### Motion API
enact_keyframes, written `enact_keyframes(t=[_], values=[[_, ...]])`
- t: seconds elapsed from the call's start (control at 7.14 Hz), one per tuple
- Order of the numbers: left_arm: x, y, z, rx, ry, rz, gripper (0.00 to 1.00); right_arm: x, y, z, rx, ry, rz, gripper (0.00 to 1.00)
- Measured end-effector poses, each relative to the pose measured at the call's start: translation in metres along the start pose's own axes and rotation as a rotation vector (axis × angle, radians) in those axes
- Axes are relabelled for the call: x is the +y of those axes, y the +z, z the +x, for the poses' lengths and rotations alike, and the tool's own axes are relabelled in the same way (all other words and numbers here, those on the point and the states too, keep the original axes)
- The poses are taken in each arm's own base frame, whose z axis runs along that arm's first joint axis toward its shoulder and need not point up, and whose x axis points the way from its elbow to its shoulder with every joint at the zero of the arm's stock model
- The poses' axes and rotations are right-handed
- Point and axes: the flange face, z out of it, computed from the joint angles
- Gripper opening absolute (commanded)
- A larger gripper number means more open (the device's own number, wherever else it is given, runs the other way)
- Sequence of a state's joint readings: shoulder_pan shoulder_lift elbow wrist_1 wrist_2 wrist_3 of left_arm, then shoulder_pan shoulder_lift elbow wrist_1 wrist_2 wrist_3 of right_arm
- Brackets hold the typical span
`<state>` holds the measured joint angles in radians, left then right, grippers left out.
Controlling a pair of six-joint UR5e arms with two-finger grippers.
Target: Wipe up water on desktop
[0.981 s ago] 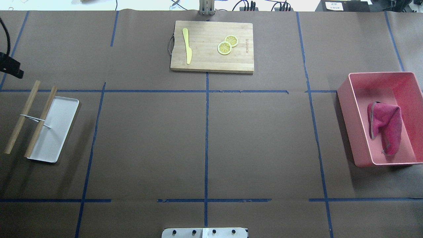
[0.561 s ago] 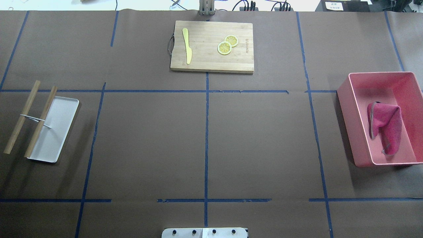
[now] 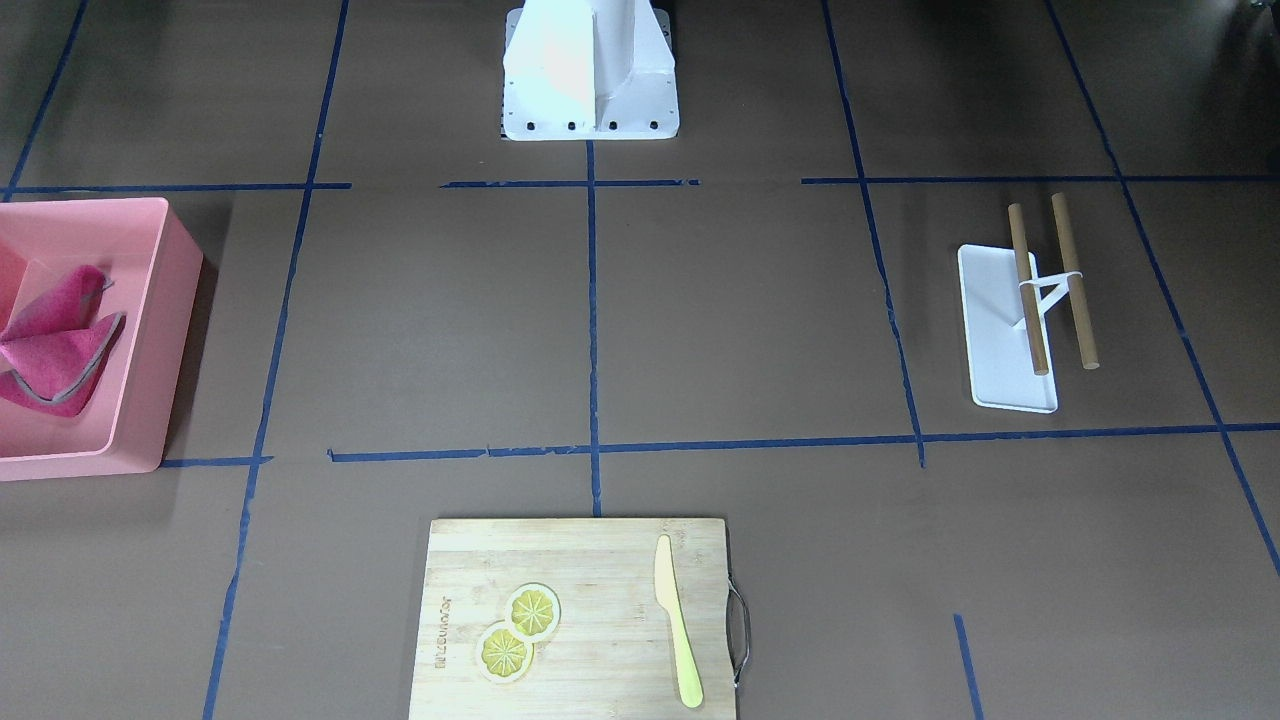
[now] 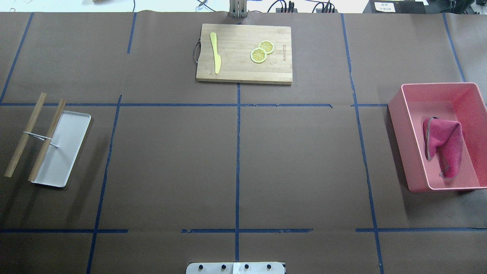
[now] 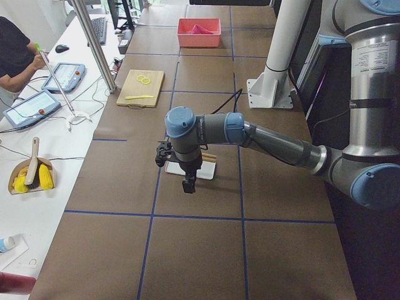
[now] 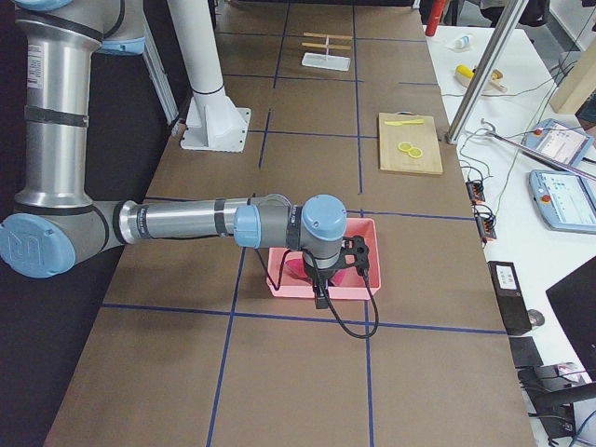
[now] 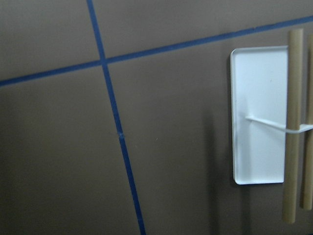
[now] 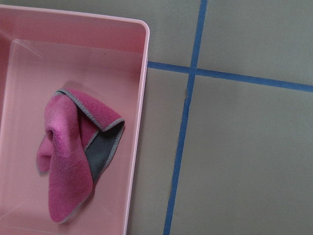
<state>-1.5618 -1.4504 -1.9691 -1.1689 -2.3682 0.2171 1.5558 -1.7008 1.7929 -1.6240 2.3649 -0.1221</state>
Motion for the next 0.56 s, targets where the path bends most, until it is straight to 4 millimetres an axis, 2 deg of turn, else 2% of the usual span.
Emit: enact_keyframes(t=[0.14,0.28,0.56], values=[[0.008,0.007,-0.014,0.021,-0.025,-0.005,1.00,-0.002,0.007,0.000,0.001,-0.011,-0.002,1.00],[0.003,0.010,-0.021,0.029,-0.036,-0.002,1.00,0.000,0.013,0.002,0.001,-0.012,-0.011,1.00],[-0.022,0.028,-0.047,0.027,-0.026,0.030,1.00,0.000,0.019,0.007,0.005,-0.006,-0.026,1.00]])
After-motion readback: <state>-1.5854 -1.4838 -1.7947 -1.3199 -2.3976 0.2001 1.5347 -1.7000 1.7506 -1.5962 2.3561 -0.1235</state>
